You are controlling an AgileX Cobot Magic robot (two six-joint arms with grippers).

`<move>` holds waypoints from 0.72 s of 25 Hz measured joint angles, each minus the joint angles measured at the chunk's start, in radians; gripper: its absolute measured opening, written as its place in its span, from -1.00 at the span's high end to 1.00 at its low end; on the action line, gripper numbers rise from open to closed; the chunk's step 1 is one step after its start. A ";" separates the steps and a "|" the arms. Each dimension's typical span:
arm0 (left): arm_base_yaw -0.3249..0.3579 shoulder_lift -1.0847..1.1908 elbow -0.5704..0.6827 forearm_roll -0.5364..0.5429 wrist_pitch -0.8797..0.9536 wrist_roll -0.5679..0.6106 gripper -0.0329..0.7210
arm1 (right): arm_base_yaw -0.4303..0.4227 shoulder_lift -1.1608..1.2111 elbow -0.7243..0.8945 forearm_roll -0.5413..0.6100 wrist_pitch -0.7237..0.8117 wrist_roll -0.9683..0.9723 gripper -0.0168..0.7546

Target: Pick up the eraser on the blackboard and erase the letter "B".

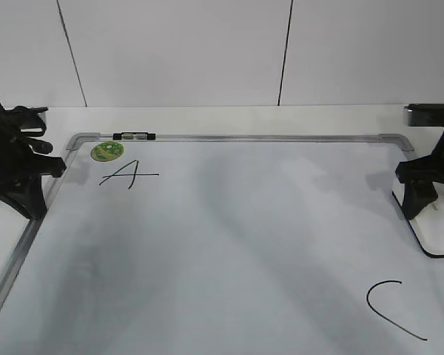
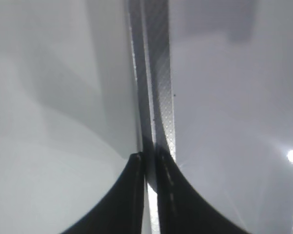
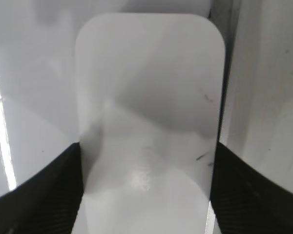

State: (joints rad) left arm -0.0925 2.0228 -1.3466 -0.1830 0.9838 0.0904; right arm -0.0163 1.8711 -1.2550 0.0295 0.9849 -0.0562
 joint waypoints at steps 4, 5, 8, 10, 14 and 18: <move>0.000 0.000 0.000 -0.002 0.000 0.002 0.85 | 0.000 0.000 0.000 -0.002 0.003 0.000 -0.57; 0.000 0.000 0.000 -0.002 0.000 0.002 0.85 | 0.000 0.000 0.000 -0.002 0.005 0.000 -0.59; 0.000 0.000 0.000 -0.002 0.001 0.002 0.85 | 0.000 0.000 0.000 0.006 0.030 0.000 -0.68; 0.000 0.000 0.000 -0.002 0.001 0.002 0.85 | 0.000 0.000 0.000 0.008 0.034 0.000 -0.73; 0.000 0.000 0.000 -0.002 0.001 0.002 0.85 | 0.000 0.000 -0.023 0.010 0.066 0.000 -0.75; 0.000 0.000 0.000 -0.002 0.001 0.002 0.85 | 0.000 0.000 -0.116 0.013 0.153 0.000 -0.75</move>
State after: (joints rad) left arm -0.0925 2.0228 -1.3466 -0.1848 0.9845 0.0922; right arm -0.0163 1.8711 -1.3712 0.0420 1.1376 -0.0562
